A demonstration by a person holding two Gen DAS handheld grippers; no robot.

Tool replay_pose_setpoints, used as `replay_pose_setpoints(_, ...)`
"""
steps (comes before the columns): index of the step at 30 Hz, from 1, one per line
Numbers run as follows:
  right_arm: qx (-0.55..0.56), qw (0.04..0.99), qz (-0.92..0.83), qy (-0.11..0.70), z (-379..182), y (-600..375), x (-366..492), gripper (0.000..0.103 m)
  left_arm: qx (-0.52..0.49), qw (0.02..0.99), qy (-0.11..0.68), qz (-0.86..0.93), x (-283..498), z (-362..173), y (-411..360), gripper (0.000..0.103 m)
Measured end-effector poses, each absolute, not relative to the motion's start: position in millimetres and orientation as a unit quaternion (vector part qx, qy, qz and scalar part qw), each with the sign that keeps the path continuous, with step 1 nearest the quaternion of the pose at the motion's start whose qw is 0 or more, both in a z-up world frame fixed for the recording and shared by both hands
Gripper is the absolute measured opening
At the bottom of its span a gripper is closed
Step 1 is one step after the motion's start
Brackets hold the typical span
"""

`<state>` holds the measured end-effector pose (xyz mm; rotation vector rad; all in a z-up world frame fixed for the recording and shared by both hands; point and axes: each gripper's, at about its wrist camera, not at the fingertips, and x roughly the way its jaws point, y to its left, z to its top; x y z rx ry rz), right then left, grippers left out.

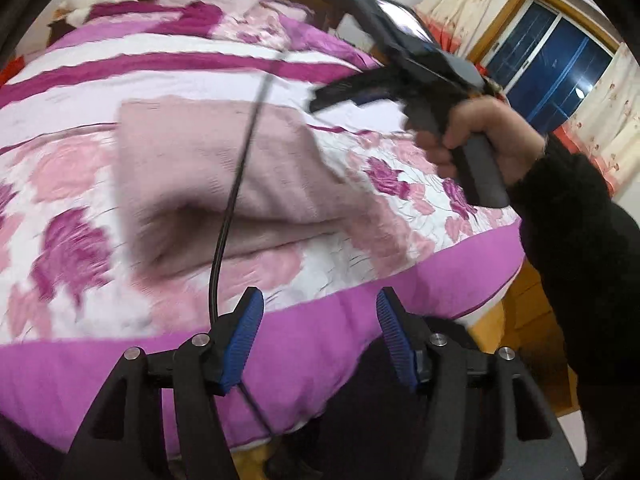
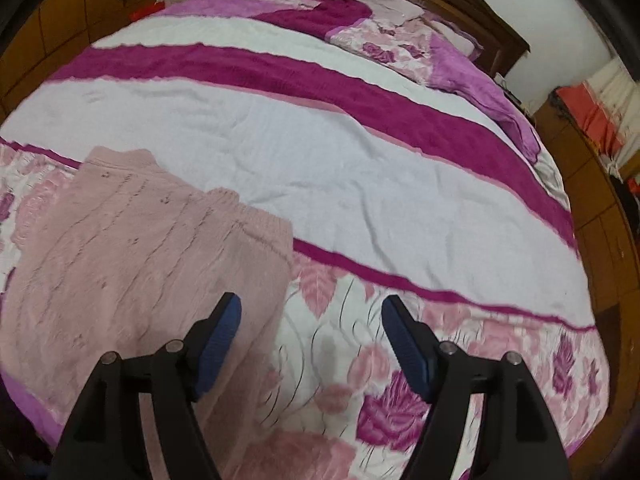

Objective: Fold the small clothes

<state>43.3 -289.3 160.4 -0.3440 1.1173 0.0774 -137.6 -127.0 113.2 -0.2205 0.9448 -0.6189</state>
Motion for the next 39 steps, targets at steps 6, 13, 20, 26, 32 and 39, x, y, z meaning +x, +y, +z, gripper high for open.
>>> replay_pose_setpoints(6,-0.08,0.851,0.064,0.514,154,-290,-3,0.078,-0.134,0.861,0.421,-0.25,-145,117,-79,0.033)
replay_pose_setpoints(13,0.068,0.872,0.084,0.477,118,-300,-35,0.078,-0.129,0.78,0.48,-0.381,-155,97,-78,0.028)
replay_pose_setpoints(20,0.081,0.9,-0.011,0.429,109,-365,-59,0.078,-0.128,0.78,0.424,-0.442,-176,121,-62,0.031)
replay_pose_setpoints(26,0.159,0.899,0.021,0.408,105,-395,-70,0.078,-0.039,0.89,0.405,-0.204,-109,99,-71,0.031)
replay_pose_setpoints(32,0.155,0.91,0.124,0.363,121,-365,-73,0.078,-0.031,0.893,0.412,-0.176,-59,66,-92,0.027)
replay_pose_setpoints(39,0.147,0.879,0.151,0.427,92,-312,-38,0.078,-0.055,0.907,0.383,-0.167,-65,64,-84,0.003)
